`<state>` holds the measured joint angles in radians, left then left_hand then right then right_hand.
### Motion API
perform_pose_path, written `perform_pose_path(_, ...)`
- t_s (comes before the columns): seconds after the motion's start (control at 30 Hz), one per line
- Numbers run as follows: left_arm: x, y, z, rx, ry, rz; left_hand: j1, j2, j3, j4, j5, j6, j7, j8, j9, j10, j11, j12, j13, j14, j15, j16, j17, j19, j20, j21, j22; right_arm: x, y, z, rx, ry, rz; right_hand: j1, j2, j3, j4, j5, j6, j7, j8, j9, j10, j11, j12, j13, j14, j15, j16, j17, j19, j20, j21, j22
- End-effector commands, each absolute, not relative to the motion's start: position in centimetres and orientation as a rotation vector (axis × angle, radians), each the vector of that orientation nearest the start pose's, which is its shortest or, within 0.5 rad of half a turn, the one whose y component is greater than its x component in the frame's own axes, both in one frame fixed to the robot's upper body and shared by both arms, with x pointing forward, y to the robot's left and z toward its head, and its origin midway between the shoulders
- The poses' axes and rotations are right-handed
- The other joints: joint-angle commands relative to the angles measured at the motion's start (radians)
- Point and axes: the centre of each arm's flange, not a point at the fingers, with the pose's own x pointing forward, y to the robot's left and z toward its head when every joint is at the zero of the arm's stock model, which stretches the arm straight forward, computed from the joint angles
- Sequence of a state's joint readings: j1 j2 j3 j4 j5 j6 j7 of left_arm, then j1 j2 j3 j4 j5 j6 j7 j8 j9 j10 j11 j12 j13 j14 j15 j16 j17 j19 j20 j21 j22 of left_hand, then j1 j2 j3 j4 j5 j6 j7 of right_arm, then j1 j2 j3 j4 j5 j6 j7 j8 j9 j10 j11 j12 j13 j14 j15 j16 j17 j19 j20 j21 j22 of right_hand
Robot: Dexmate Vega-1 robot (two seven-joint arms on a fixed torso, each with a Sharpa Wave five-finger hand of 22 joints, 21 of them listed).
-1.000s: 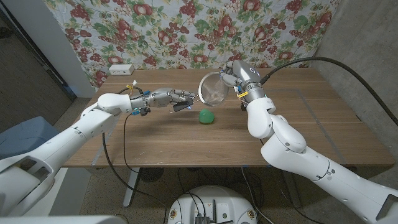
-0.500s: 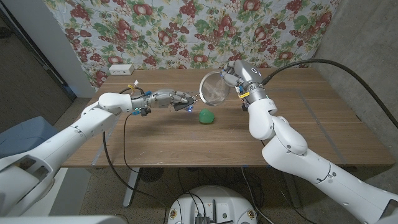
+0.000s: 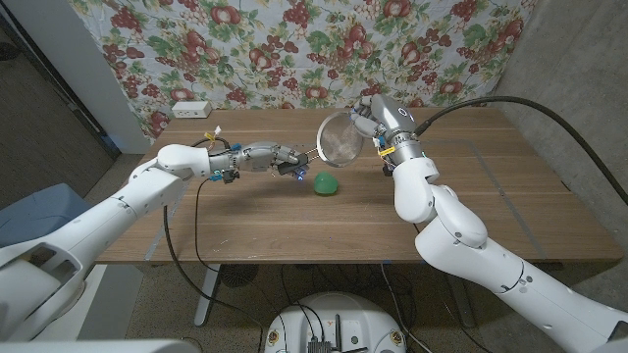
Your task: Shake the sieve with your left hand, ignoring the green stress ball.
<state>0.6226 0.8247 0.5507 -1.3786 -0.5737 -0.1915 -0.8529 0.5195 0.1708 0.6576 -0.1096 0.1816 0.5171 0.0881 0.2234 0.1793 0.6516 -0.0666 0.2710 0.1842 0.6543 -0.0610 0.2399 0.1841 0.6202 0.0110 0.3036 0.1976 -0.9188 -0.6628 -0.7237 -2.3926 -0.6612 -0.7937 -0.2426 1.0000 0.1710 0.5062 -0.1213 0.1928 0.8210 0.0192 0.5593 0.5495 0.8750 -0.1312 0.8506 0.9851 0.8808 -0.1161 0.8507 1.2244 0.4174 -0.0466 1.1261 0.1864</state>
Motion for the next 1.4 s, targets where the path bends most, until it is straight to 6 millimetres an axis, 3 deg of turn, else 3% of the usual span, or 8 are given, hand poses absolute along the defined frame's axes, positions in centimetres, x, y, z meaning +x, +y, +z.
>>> perform_pose_path(0.03, 60.2, 26.5, 2.2, 0.647, -0.404, -1.004, -0.012, 0.027, 0.013, 0.022, 0.01, 0.031, 0.004, 0.003, 0.003, 0.047, -0.003, 0.013, 0.005, 0.034, -0.082, 0.007, 0.01, 0.008, 0.003, 0.008, 0.006, 43.6, -11.5, 5.5, -1.047, -0.835, -0.272, -0.009, -0.002, 0.008, -0.001, 0.007, 0.003, -0.002, 0.005, 0.004, 0.017, -0.024, -0.002, 0.001, 0.007, -0.101, -0.003, 0.002, -0.007, -0.082, 0.006, -0.001)
perform_pose_path(0.23, 60.1, 26.3, 2.4, 0.659, -0.405, -1.004, -0.039, 0.032, 0.053, 0.069, 0.016, 0.131, 0.002, 0.017, 0.005, 0.175, -0.021, 0.048, 0.012, 0.092, -0.109, 0.016, 0.017, 0.02, -0.013, 0.027, 0.015, 43.6, -11.5, 5.5, -1.049, -0.834, -0.272, -0.009, -0.002, 0.009, -0.002, 0.007, 0.004, -0.003, 0.004, 0.002, 0.017, -0.026, -0.005, 0.0, 0.007, -0.102, -0.003, 0.002, -0.008, -0.082, 0.01, -0.002)
perform_pose_path(0.37, 60.1, 26.2, 2.5, 0.673, -0.405, -0.997, -0.04, 0.035, 0.081, 0.082, 0.016, 0.211, 0.001, 0.032, 0.009, 0.275, -0.034, 0.081, 0.018, 0.132, -0.132, 0.027, 0.026, 0.024, -0.029, 0.041, 0.022, 43.7, -11.6, 5.4, -1.05, -0.831, -0.269, -0.008, -0.001, 0.01, -0.003, 0.007, 0.005, -0.003, 0.005, 0.002, 0.019, -0.026, -0.006, -0.001, 0.008, -0.102, -0.002, 0.002, -0.008, -0.081, 0.013, -0.002)
perform_pose_path(0.47, 60.0, 26.1, 2.7, 0.686, -0.401, -0.99, -0.018, 0.047, 0.106, 0.084, 0.016, 0.269, 0.002, 0.047, 0.014, 0.34, -0.044, 0.108, 0.028, 0.156, -0.152, 0.042, 0.04, 0.023, -0.041, 0.051, 0.027, 43.7, -11.7, 5.4, -1.052, -0.828, -0.27, -0.006, -0.002, 0.011, -0.005, 0.006, 0.007, -0.004, 0.004, -0.001, 0.017, -0.026, -0.011, -0.007, 0.008, -0.102, -0.002, 0.002, -0.01, -0.079, 0.015, -0.002)
perform_pose_path(0.77, 59.7, 25.9, 3.1, 0.724, -0.408, -0.928, 0.065, 0.05, 0.177, 0.105, 0.018, 0.292, 0.01, 0.07, 0.058, 0.495, -0.09, 0.177, 0.067, 0.218, -0.173, 0.073, 0.069, 0.02, -0.067, 0.089, 0.044, 43.6, -12.0, 5.2, -1.054, -0.813, -0.268, -0.002, -0.003, 0.013, -0.01, 0.004, 0.005, -0.007, 0.0, -0.007, 0.023, -0.02, -0.022, -0.026, 0.008, -0.103, -0.003, 0.001, -0.012, -0.075, 0.02, -0.003)
perform_pose_path(1.1, 59.3, 25.9, 3.3, 0.711, -0.447, -0.862, 0.097, 0.044, 0.189, 0.101, 0.02, 0.304, -0.009, 0.098, 0.087, 0.523, -0.106, 0.186, 0.085, 0.236, -0.175, 0.076, 0.071, 0.009, -0.081, 0.102, 0.05, 43.7, -12.4, 5.1, -1.052, -0.803, -0.268, 0.0, -0.003, 0.017, -0.013, -0.004, -0.001, -0.009, -0.009, -0.017, 0.022, -0.016, -0.043, -0.058, 0.002, -0.1, -0.01, -0.003, -0.017, -0.064, 0.025, -0.004)
perform_pose_path(1.23, 59.3, 25.8, 3.3, 0.707, -0.449, -0.858, 0.105, 0.044, 0.191, 0.1, 0.021, 0.305, -0.011, 0.105, 0.095, 0.531, -0.104, 0.189, 0.091, 0.239, -0.175, 0.075, 0.07, 0.008, -0.082, 0.107, 0.052, 43.8, -12.6, 5.0, -1.052, -0.796, -0.269, 0.009, 0.0, 0.036, -0.024, -0.012, -0.061, -0.016, -0.047, -0.034, -0.022, -0.003, -0.089, -0.109, -0.058, -0.096, -0.054, -0.014, -0.027, -0.033, 0.035, -0.003)
perform_pose_path(1.4, 59.2, 25.8, 3.3, 0.702, -0.453, -0.851, 0.109, 0.043, 0.191, 0.099, 0.021, 0.304, -0.011, 0.109, 0.101, 0.531, -0.103, 0.19, 0.094, 0.241, -0.175, 0.075, 0.07, 0.007, -0.083, 0.11, 0.053, 44.0, -12.7, 4.9, -1.053, -0.787, -0.265, -0.052, -0.024, 0.04, -0.007, -0.004, -0.135, -0.018, -0.109, -0.063, -0.106, 0.02, -0.166, -0.196, -0.147, -0.083, -0.167, -0.071, -0.044, 0.002, 0.044, -0.006)
